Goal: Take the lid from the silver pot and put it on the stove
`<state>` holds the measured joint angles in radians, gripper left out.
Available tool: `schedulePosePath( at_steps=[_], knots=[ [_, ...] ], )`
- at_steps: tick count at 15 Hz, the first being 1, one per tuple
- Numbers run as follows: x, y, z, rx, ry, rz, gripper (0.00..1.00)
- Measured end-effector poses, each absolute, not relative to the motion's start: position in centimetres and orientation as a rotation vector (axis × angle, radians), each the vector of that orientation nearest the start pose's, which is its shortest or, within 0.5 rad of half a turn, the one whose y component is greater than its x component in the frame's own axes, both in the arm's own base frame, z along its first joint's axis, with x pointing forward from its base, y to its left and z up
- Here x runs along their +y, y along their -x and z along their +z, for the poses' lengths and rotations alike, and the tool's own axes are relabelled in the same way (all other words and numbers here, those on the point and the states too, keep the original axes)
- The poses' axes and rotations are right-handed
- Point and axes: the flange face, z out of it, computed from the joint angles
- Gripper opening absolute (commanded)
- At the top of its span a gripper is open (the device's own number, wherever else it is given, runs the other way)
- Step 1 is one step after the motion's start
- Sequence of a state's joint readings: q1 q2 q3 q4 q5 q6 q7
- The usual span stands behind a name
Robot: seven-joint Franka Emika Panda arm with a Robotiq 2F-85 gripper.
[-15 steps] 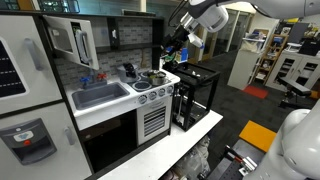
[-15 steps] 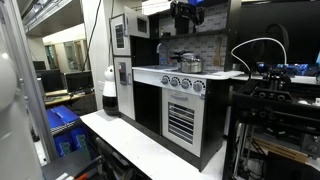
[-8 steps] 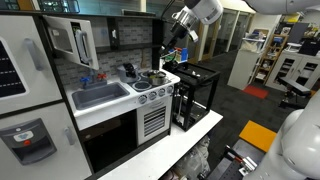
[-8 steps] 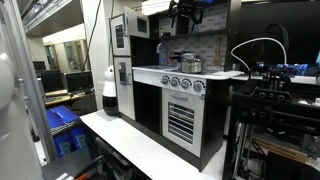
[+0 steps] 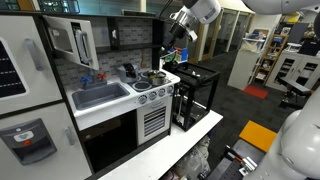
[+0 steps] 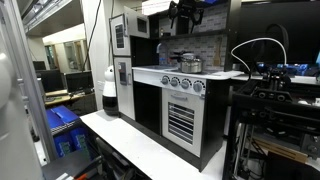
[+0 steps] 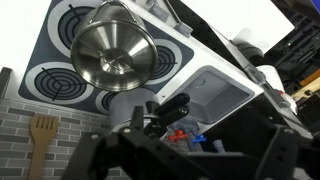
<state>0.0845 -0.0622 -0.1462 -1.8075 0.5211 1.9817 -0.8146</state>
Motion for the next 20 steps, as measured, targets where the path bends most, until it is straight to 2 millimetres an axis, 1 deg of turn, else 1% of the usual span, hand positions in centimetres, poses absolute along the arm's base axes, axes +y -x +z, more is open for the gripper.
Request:
schedulePosePath(
  at_steps=[2,4,8,11,13,16,20],
  knots=[
    [-0.5,-56.8,59.3,-0.811,2.595,-0.593,1.0],
    [-0.3,-56.9,59.7,-0.888,2.546,-0.638,1.0],
    [0.1,-56.9,61.8,-1.125,2.377,-0.726,1.0],
    [1.0,-57.1,62.9,-1.307,2.25,-0.705,1.0],
    [1.7,-57.4,63.0,-1.424,2.168,-0.662,1.0],
    [2.4,-58.4,61.9,-1.597,2.088,-0.572,1.0],
    [2.7,-60.5,58.7,-1.849,2.027,-0.453,1.0]
  ],
)
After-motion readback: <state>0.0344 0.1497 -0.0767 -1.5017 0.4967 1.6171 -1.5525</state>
